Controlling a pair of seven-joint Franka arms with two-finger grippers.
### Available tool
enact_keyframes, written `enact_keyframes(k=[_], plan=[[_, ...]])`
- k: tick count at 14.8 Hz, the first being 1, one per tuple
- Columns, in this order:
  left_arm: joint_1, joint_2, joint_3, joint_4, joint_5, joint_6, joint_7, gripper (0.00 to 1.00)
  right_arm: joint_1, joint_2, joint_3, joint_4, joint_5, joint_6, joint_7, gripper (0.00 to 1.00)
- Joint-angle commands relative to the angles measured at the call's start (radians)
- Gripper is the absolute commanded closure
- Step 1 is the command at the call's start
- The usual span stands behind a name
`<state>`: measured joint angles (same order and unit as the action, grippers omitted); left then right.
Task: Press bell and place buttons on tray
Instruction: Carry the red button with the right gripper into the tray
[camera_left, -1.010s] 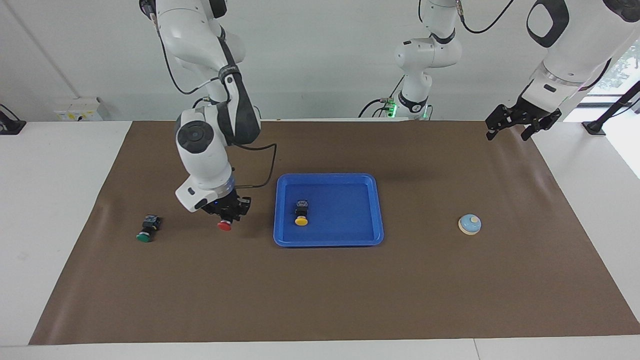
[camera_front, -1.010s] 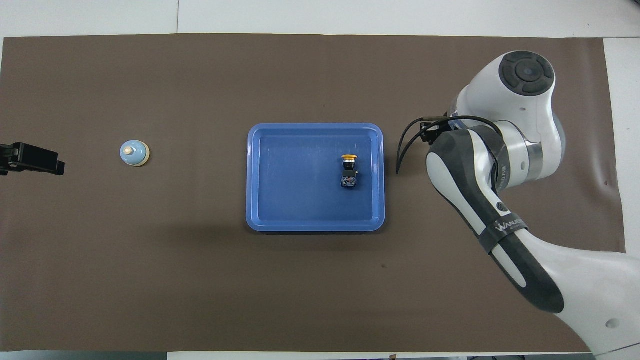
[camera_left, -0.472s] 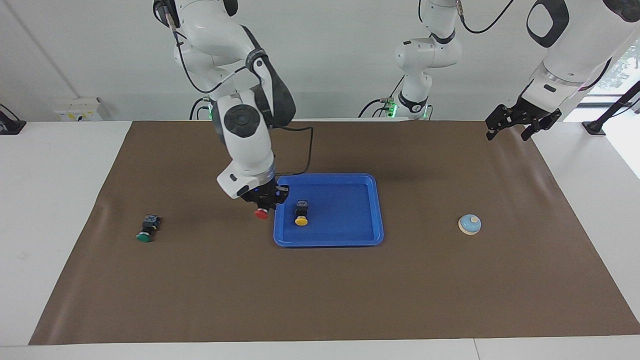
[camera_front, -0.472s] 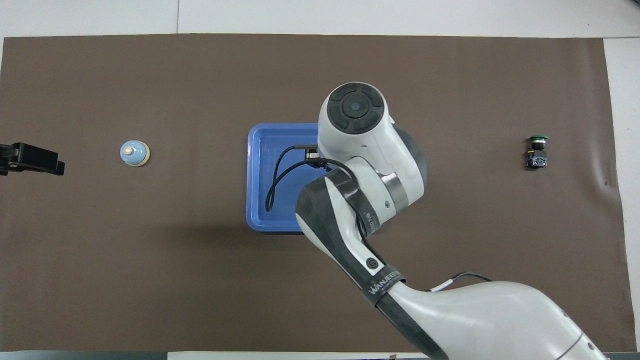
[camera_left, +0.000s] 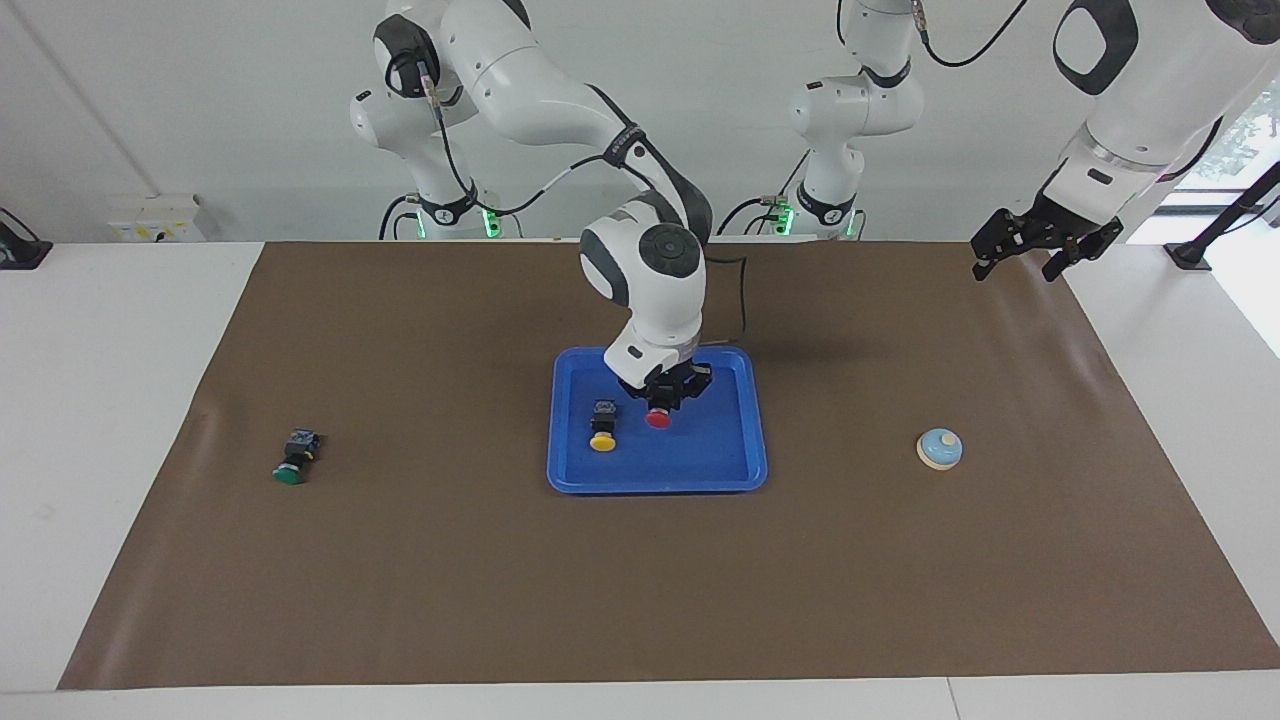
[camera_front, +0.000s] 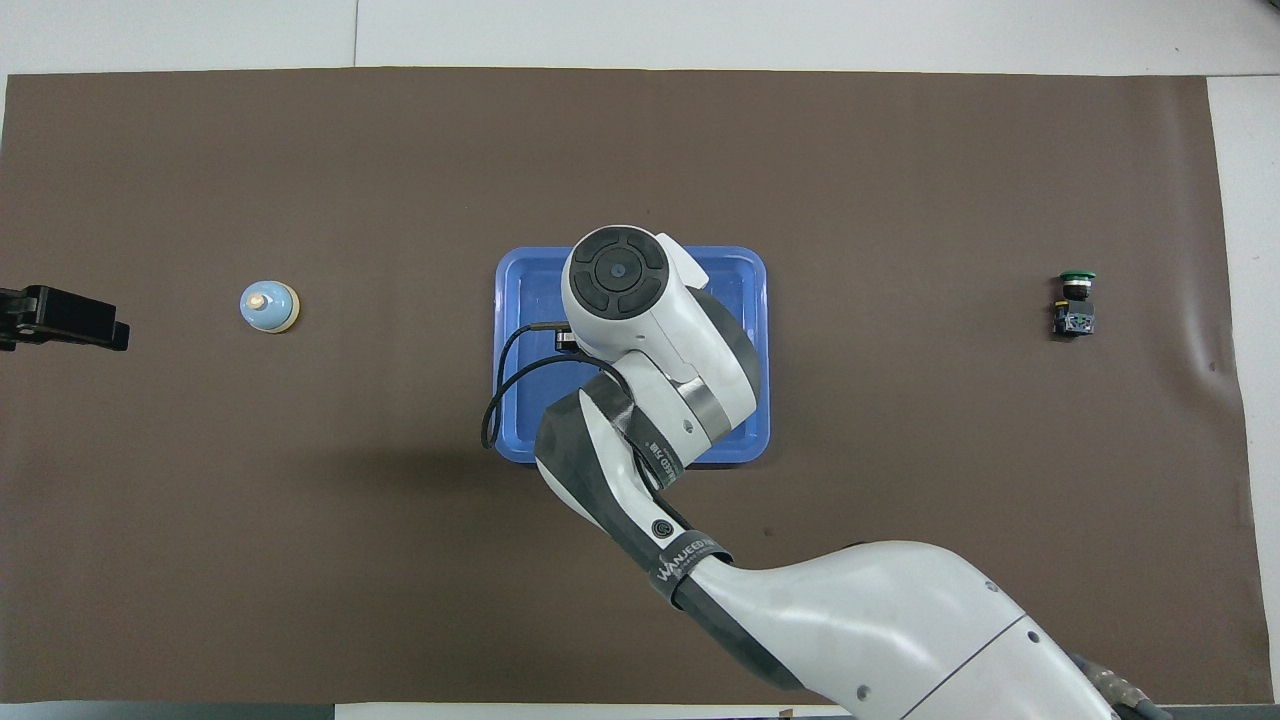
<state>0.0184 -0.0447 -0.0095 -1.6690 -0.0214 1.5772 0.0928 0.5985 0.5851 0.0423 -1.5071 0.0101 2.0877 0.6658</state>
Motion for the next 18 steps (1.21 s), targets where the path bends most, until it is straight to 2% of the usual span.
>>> enact_keyframes(k=[1, 5, 6, 7, 10, 14, 18], plan=[[0.0, -0.006, 0.003, 0.005, 0.0, 0.001, 0.007, 0.0, 0.003, 0.05, -0.002, 0.03, -0.024, 0.02, 0.005, 1.0], [0.0, -0.006, 0.003, 0.005, 0.0, 0.001, 0.007, 0.0, 0.003, 0.065, -0.002, 0.031, -0.015, 0.023, 0.009, 1.0], [0.0, -0.006, 0.003, 0.005, 0.0, 0.001, 0.007, 0.0, 0.003, 0.065, -0.002, 0.033, -0.013, 0.018, 0.018, 0.76], [0.0, -0.006, 0.003, 0.005, 0.0, 0.001, 0.007, 0.0, 0.004, 0.062, -0.002, 0.033, -0.016, 0.018, 0.029, 0.01], [0.0, -0.006, 0.003, 0.005, 0.0, 0.001, 0.007, 0.0, -0.022, 0.015, -0.01, 0.033, -0.012, -0.05, 0.035, 0.0], [0.0, -0.006, 0.003, 0.005, 0.0, 0.001, 0.007, 0.0, -0.129, -0.082, -0.015, 0.033, -0.024, -0.184, 0.018, 0.0], [0.0, -0.006, 0.003, 0.005, 0.0, 0.001, 0.007, 0.0, -0.274, -0.181, -0.016, -0.005, -0.029, -0.277, -0.159, 0.0]])
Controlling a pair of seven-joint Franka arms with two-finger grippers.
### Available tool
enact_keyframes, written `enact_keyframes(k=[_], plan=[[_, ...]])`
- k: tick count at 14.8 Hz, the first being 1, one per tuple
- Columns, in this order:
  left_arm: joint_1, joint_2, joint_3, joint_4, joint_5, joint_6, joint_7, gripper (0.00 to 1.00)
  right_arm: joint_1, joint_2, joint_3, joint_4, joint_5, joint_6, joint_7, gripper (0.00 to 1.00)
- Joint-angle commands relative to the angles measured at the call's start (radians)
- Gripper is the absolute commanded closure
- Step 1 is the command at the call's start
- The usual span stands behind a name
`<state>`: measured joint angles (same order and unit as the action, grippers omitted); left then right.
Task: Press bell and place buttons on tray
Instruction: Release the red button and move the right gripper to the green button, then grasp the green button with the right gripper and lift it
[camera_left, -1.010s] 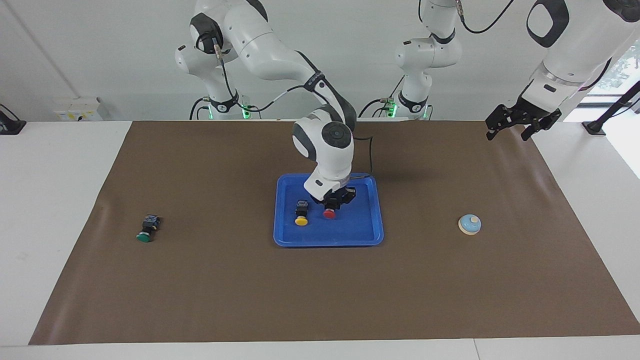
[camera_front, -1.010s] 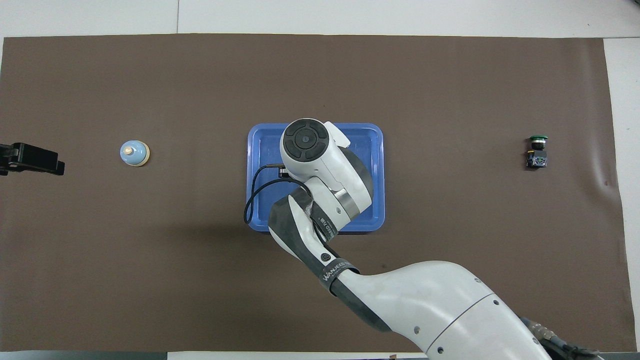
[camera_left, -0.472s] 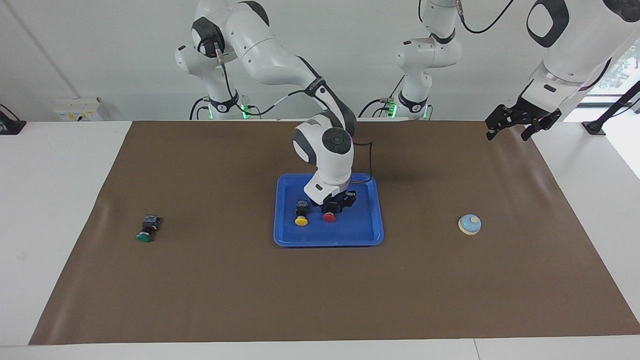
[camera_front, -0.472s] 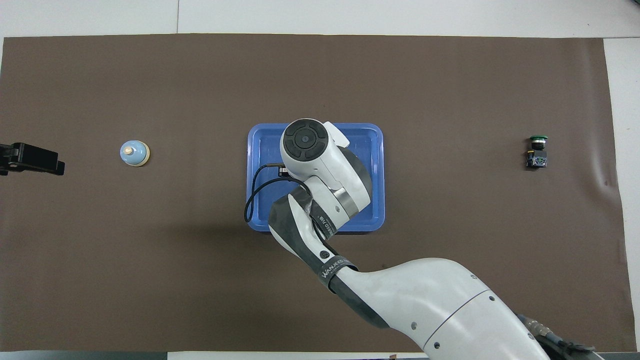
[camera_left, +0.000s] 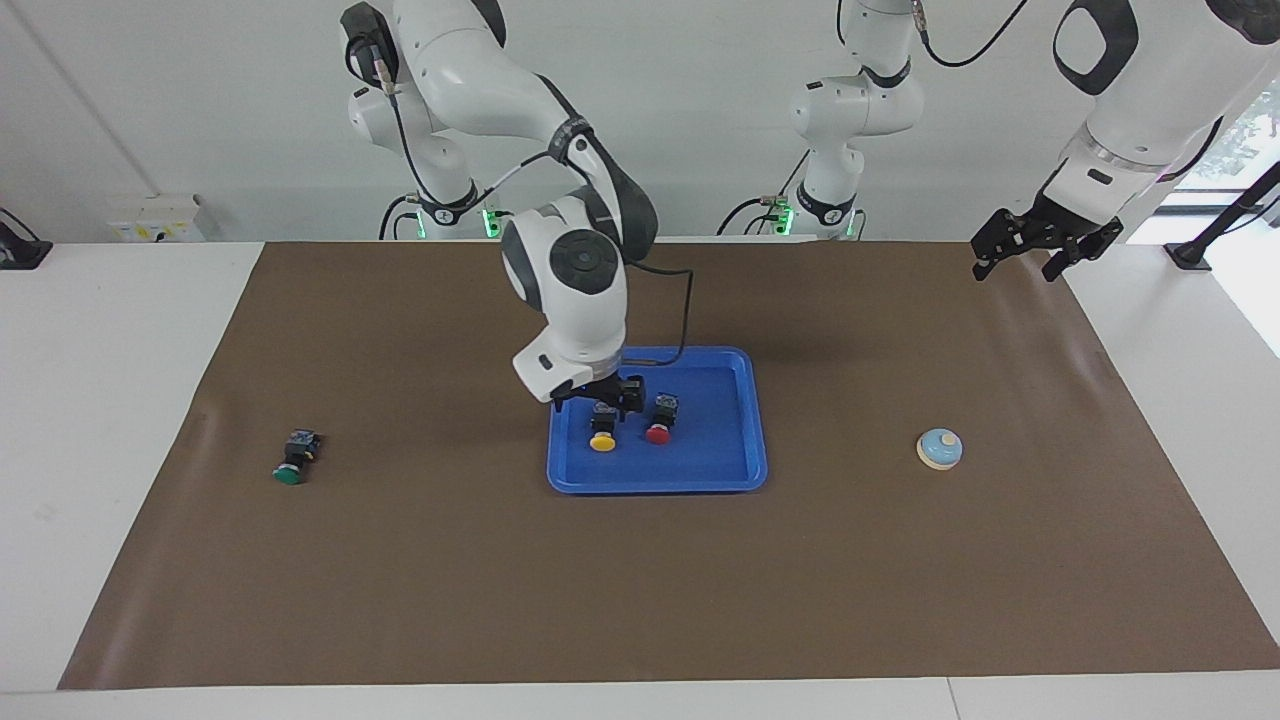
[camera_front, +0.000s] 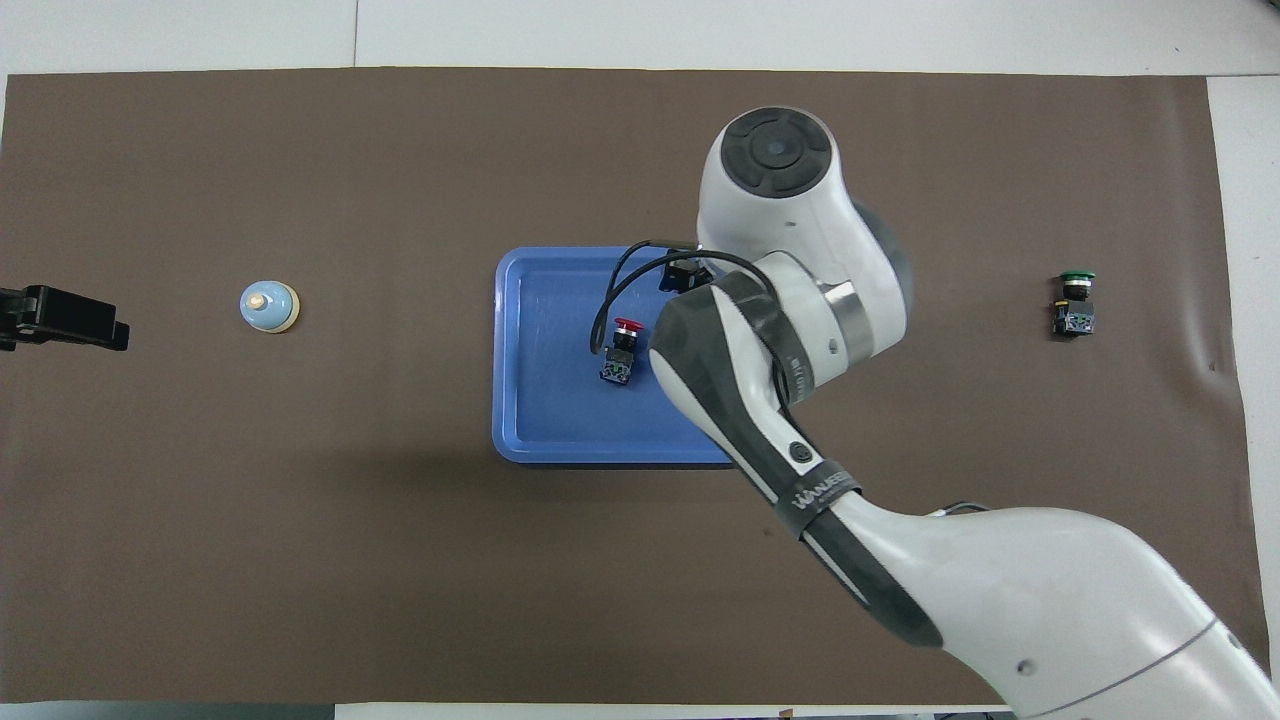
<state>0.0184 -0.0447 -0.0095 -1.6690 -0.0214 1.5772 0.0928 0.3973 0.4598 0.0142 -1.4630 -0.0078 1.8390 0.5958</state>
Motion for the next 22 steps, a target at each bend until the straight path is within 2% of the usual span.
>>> enact_keyframes(k=[1, 4, 7, 9, 12, 15, 22], plan=[[0.0, -0.006, 0.003, 0.005, 0.0, 0.001, 0.007, 0.0, -0.124, -0.078, 0.012, -0.072, -0.018, -0.049, -0.143, 0.0], [0.0, -0.006, 0.003, 0.005, 0.0, 0.001, 0.007, 0.0, -0.3, -0.13, 0.012, -0.157, -0.024, -0.052, -0.391, 0.0], [0.0, -0.006, 0.003, 0.005, 0.0, 0.001, 0.007, 0.0, -0.435, -0.138, 0.012, -0.195, -0.07, -0.034, -0.572, 0.0], [0.0, -0.006, 0.003, 0.005, 0.0, 0.001, 0.007, 0.0, -0.498, -0.154, 0.012, -0.255, -0.087, 0.05, -0.657, 0.0], [0.0, -0.006, 0.003, 0.005, 0.0, 0.001, 0.007, 0.0, -0.581, -0.185, 0.012, -0.413, -0.087, 0.292, -0.783, 0.0], [0.0, -0.006, 0.003, 0.005, 0.0, 0.001, 0.007, 0.0, -0.626, -0.173, 0.012, -0.48, -0.087, 0.439, -0.829, 0.0], [0.0, -0.006, 0.003, 0.005, 0.0, 0.001, 0.007, 0.0, -0.652, -0.135, 0.015, -0.551, -0.083, 0.595, -0.846, 0.0]])
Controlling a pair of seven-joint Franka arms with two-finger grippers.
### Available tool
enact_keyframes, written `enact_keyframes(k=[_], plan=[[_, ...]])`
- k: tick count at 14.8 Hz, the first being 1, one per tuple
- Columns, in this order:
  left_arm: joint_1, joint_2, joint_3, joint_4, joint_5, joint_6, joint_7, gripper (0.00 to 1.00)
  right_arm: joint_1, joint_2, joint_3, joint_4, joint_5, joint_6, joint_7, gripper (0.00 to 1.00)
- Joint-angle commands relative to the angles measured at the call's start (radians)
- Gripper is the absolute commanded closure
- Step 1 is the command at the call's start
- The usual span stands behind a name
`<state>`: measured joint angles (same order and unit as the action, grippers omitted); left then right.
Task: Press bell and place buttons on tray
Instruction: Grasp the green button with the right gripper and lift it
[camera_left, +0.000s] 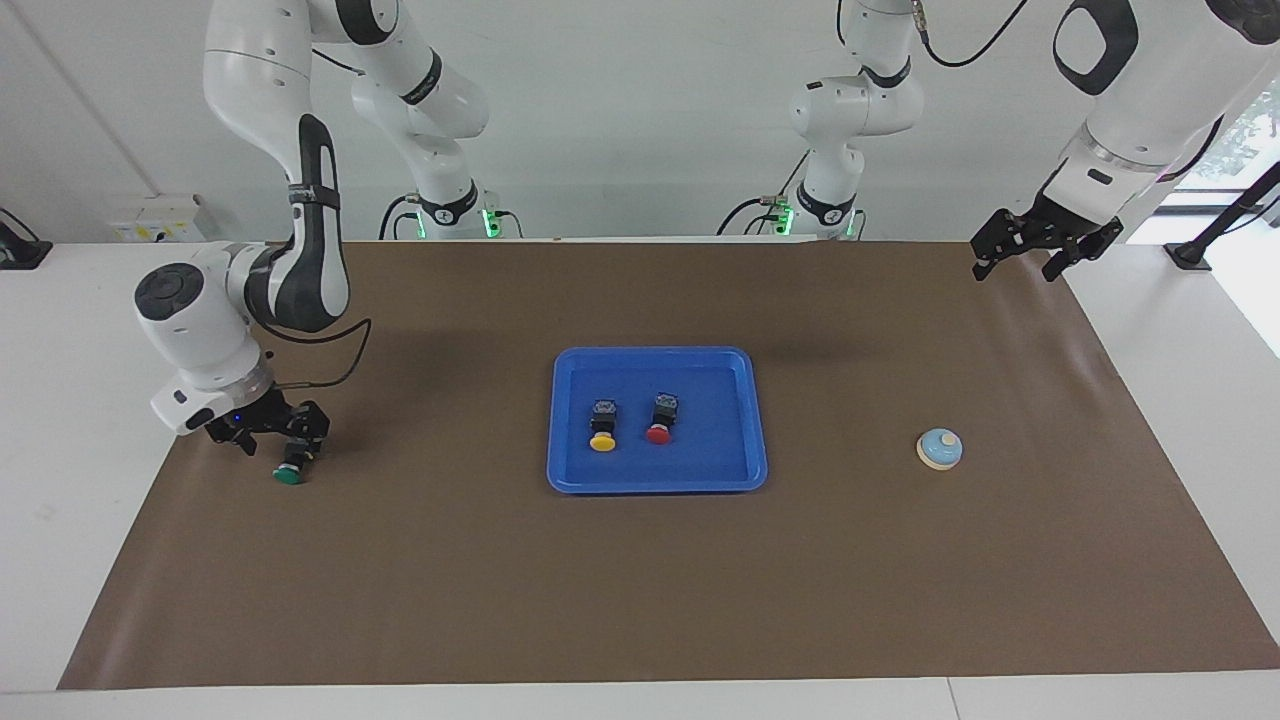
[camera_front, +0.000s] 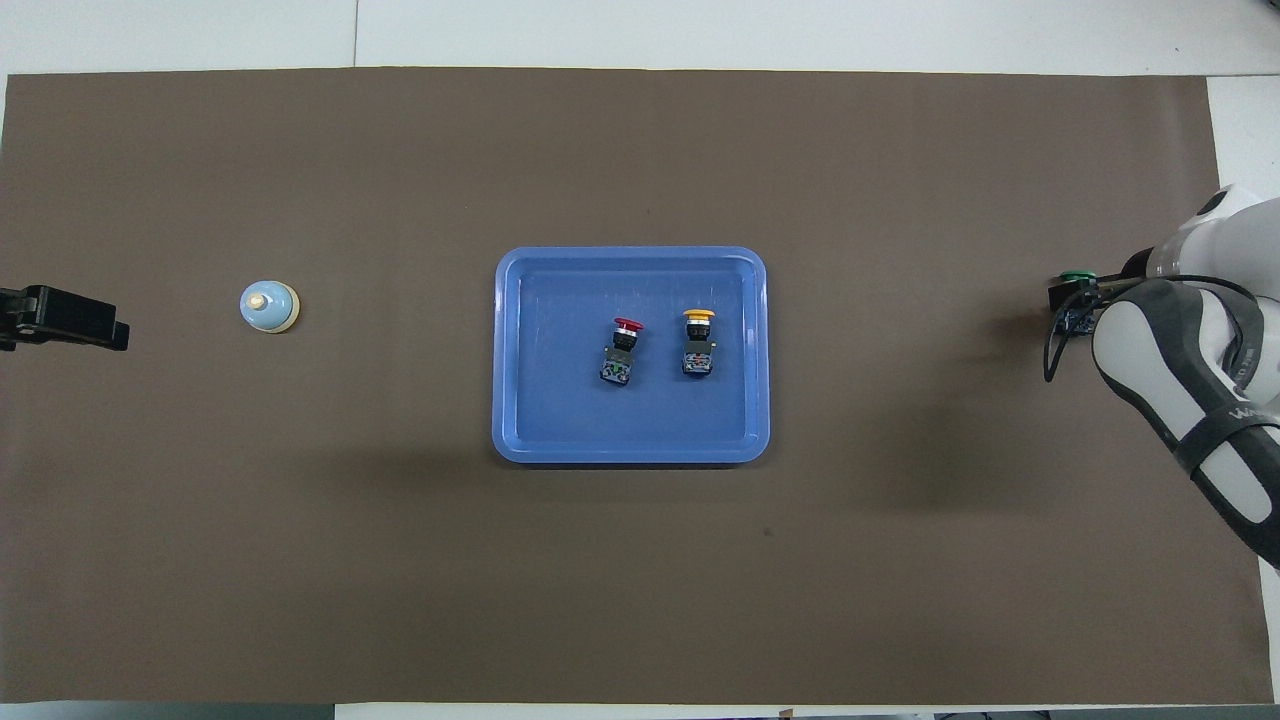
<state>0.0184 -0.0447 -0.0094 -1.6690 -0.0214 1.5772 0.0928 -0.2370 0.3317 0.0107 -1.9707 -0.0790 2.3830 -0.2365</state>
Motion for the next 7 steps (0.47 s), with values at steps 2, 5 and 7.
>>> enact_keyframes(k=[2, 5, 7], plan=[[0.0, -0.006, 0.003, 0.005, 0.0, 0.001, 0.007, 0.0, -0.018, -0.005, 0.018, -0.069, -0.011, 0.097, -0.014, 0.0], [0.0, -0.006, 0.003, 0.005, 0.0, 0.001, 0.007, 0.0, -0.018, 0.0, 0.018, -0.076, -0.011, 0.102, -0.014, 0.0], [0.0, -0.006, 0.003, 0.005, 0.0, 0.001, 0.007, 0.0, -0.018, 0.0, 0.018, -0.077, -0.011, 0.102, -0.015, 0.32]])
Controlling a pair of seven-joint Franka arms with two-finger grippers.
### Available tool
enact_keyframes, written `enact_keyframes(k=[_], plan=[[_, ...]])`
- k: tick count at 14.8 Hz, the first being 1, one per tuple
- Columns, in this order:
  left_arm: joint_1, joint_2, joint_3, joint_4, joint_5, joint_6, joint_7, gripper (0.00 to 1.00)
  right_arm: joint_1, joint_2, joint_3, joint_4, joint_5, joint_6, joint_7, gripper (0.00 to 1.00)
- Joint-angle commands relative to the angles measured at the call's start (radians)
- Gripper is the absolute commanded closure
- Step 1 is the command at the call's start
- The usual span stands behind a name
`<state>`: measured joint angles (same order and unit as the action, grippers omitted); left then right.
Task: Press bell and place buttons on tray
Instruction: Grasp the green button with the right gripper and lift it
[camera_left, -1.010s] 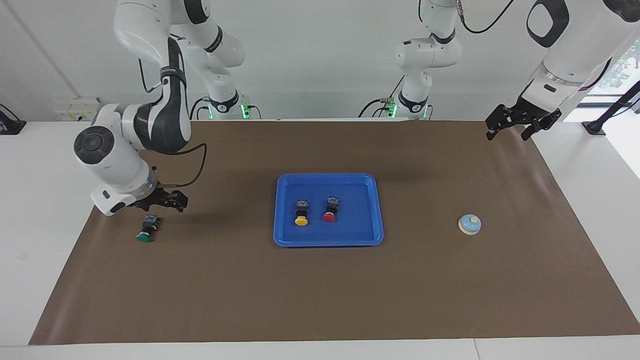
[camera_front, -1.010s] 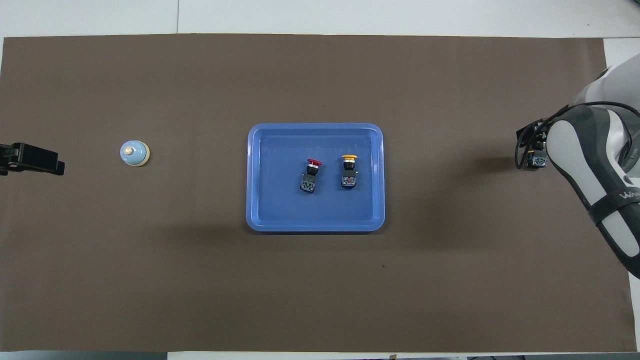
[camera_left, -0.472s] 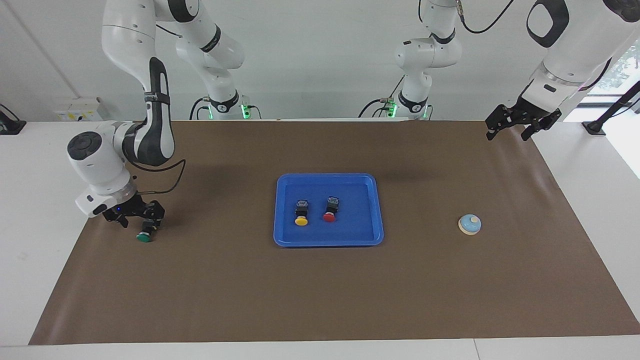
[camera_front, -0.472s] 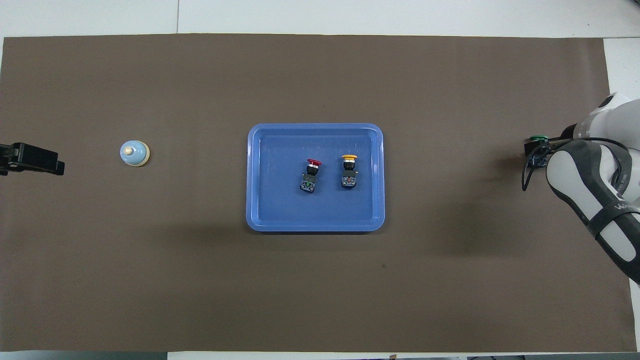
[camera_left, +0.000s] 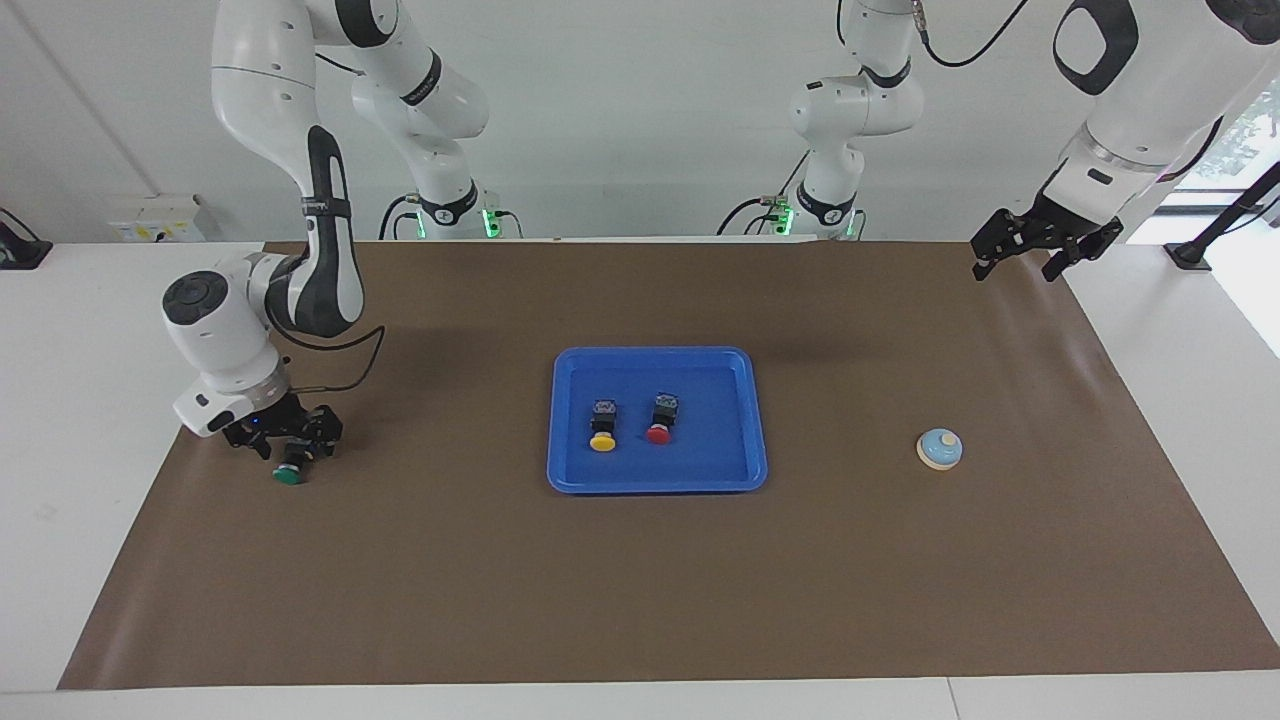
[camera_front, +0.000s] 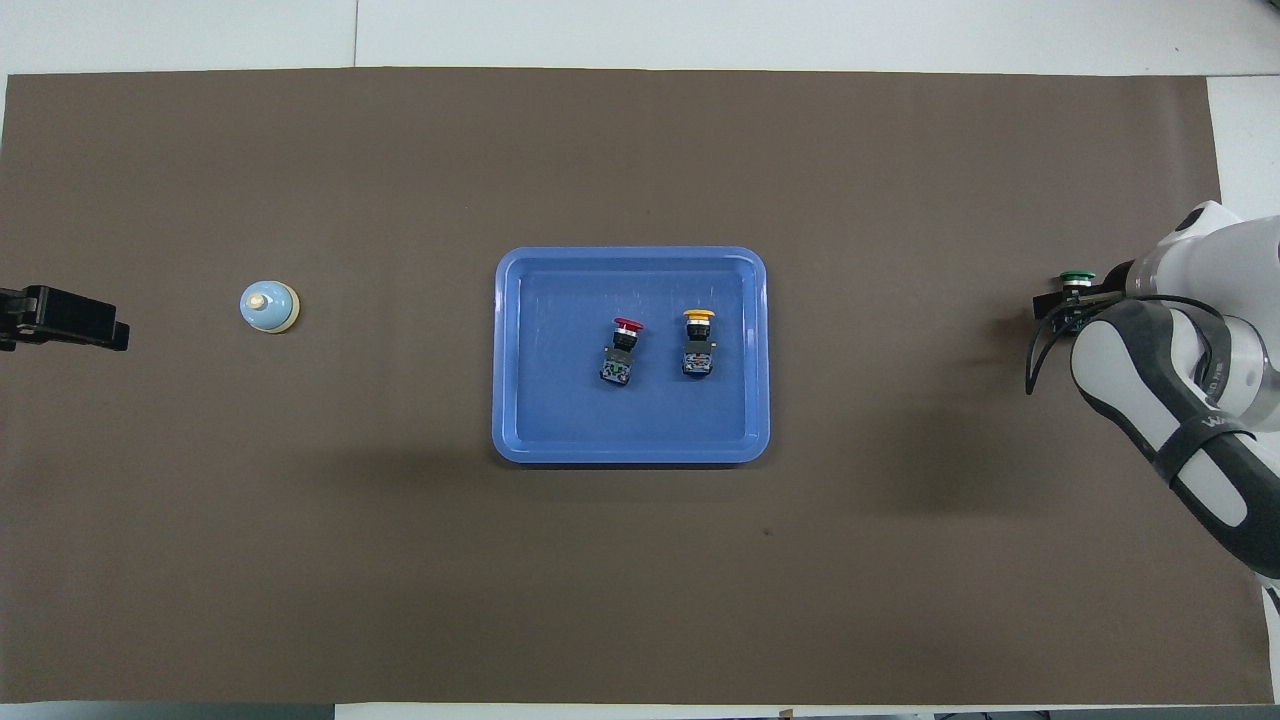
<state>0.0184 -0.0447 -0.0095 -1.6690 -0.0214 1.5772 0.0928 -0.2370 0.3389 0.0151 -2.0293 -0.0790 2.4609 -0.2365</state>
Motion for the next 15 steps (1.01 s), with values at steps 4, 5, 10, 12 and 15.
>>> enact_keyframes(k=[4, 5, 10, 12, 15], plan=[[0.0, -0.006, 0.003, 0.005, 0.0, 0.001, 0.007, 0.0, -0.018, -0.008, 0.014, -0.022, -0.011, 0.017, -0.053, 1.0], [0.0, -0.006, 0.003, 0.005, 0.0, 0.001, 0.007, 0.0, -0.018, -0.008, 0.014, -0.02, -0.011, 0.017, -0.063, 1.0], [0.0, -0.006, 0.003, 0.005, 0.0, 0.001, 0.007, 0.0, 0.002, -0.018, 0.028, 0.006, -0.011, -0.017, -0.053, 1.0], [0.0, -0.006, 0.003, 0.005, 0.0, 0.001, 0.007, 0.0, 0.051, -0.021, 0.037, 0.059, 0.001, -0.097, -0.015, 1.0], [0.0, -0.006, 0.003, 0.005, 0.0, 0.001, 0.007, 0.0, 0.171, -0.023, 0.037, 0.159, -0.001, -0.253, 0.176, 1.0]])
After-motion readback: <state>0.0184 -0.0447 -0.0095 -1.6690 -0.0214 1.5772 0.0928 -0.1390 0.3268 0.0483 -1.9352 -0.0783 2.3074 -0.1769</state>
